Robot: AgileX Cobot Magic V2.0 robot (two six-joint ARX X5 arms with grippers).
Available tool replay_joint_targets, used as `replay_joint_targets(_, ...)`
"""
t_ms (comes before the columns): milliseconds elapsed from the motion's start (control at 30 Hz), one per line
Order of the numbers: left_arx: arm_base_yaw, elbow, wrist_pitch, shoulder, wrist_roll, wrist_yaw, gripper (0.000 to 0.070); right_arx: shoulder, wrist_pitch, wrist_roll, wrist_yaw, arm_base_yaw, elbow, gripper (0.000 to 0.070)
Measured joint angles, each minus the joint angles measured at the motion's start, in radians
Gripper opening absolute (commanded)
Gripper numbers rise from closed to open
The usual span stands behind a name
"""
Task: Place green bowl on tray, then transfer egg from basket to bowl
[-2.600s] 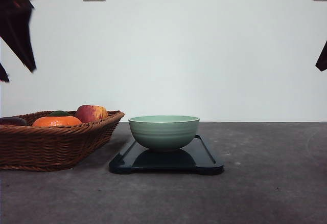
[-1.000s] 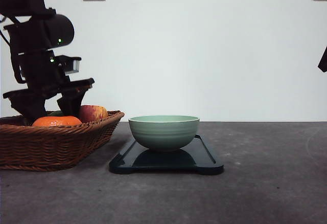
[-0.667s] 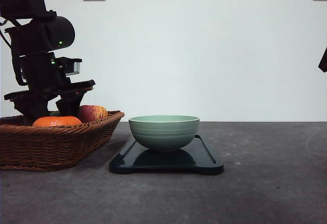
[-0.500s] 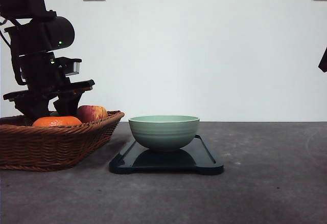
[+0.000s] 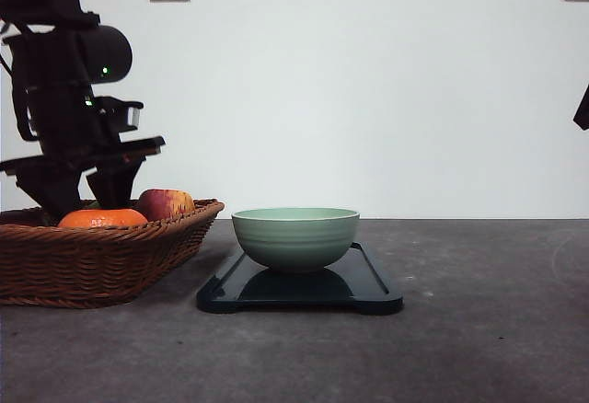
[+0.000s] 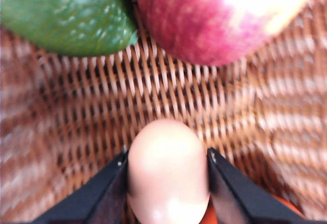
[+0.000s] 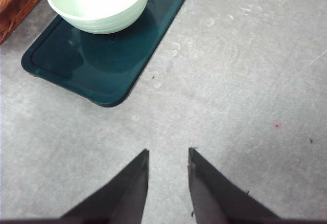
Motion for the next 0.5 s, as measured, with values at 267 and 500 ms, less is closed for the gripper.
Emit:
replay_joint_targets(267, 0.000, 0.043, -0.048, -0.127, 0.000, 0.000, 0.0142, 0.000, 0.000, 0.000, 0.000, 0.000, 0.000, 0.0149)
replay_joint_targets(500, -0.033, 0.092, -0.068, -0.205, 0.015, 0.077, 0.0142, 0.000, 0.000, 0.000, 0.000, 0.000, 0.000, 0.0149)
